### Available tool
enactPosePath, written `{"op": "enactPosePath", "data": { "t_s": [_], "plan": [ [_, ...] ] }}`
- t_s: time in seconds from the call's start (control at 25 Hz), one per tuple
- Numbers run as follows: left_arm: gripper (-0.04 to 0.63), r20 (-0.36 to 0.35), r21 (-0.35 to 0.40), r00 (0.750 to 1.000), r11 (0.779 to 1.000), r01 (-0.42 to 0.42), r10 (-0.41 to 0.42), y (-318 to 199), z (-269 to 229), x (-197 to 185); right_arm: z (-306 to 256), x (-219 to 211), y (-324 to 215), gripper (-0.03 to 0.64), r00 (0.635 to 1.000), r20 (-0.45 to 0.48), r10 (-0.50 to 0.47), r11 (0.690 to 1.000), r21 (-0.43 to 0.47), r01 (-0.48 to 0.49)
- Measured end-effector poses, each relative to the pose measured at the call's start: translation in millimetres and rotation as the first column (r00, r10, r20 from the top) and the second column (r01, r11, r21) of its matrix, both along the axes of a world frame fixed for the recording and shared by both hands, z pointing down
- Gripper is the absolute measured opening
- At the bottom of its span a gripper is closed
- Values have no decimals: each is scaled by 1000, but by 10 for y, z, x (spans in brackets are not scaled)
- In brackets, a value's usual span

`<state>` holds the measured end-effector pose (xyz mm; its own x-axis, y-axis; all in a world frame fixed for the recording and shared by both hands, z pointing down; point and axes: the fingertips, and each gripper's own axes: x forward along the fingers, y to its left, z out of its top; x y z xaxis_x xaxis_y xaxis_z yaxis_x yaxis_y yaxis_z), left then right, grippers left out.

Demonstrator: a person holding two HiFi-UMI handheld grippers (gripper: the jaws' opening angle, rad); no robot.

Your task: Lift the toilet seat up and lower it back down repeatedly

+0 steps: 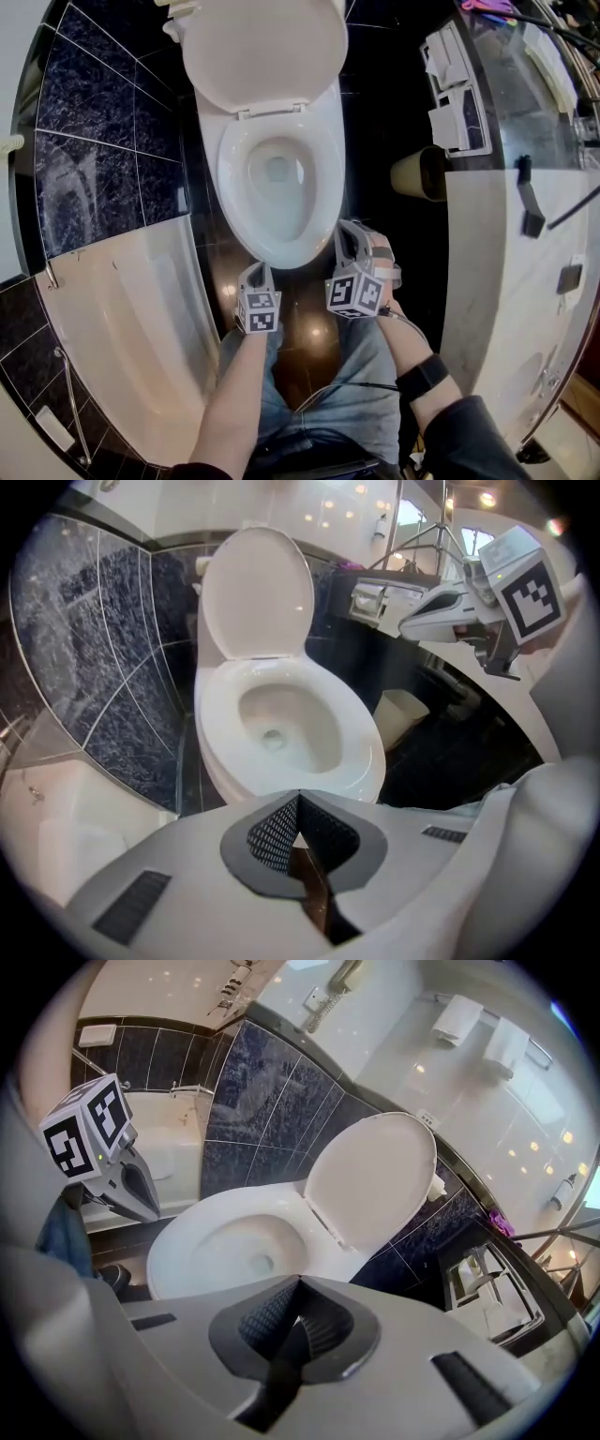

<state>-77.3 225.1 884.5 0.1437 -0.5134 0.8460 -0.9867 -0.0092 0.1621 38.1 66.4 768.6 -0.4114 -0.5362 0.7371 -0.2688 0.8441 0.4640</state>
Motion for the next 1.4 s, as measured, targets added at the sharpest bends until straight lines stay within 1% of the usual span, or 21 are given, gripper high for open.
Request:
{"op": "enactPosePath", "data": {
  "t_s": [0.12, 0.2, 0.36, 0.48, 0.56, 0.68, 0.84, 0.92, 1.04, 1.16, 1.4],
  "plan": [
    [0, 6, 30, 1000, 1000, 4, -4, -99, -307, -99, -178, -44, -21, 18, 999, 27, 25, 1000, -11, -25],
    [0, 18, 64, 1000, 998, -6, 5, -212, -622, -162, -381, -54, -66, 18, 997, 56, 57, 998, -24, -56],
    [0, 35, 138, 999, 990, -12, 7, -417, -1531, -306, -1047, -63, -113, 18, 982, 134, 132, 990, -73, -123],
    [0, 48, 196, 999, 981, -1, -9, -544, -2333, -432, -1651, -63, -139, 18, 960, 207, 189, 979, -114, -169],
    [0, 64, 243, 998, 970, 2, -18, -629, -2872, -523, -2065, -41, -189, 18, 940, 254, 228, 971, -131, -200],
    [0, 95, 324, 995, 946, 2, -34, -795, -3600, -674, -2618, 1, -330, 18, 911, 322, 258, 965, -135, -225],
    [0, 146, 407, 985, 913, 25, -93, -906, -4297, -958, -3230, 69, -477, 18, 871, 403, 283, 958, -163, -236],
    [0, 158, 436, 981, 899, 30, -109, -908, -4617, -1000, -3448, 148, -486, 18, 847, 438, 301, 952, -191, -239],
    [0, 161, 475, 979, 880, 35, -126, -897, -5023, -986, -3703, 285, -503, 18, 811, 482, 333, 941, -223, -254],
    [0, 165, 504, 976, 862, 40, -142, -848, -5254, -988, -3880, 398, -482, 18, 785, 511, 350, 935, -235, -265],
    [0, 154, 544, 971, 836, 72, -183, -773, -5505, -1015, -3985, 533, -451, 18, 781, 517, 349, 936, -234, -264]
  ]
}}
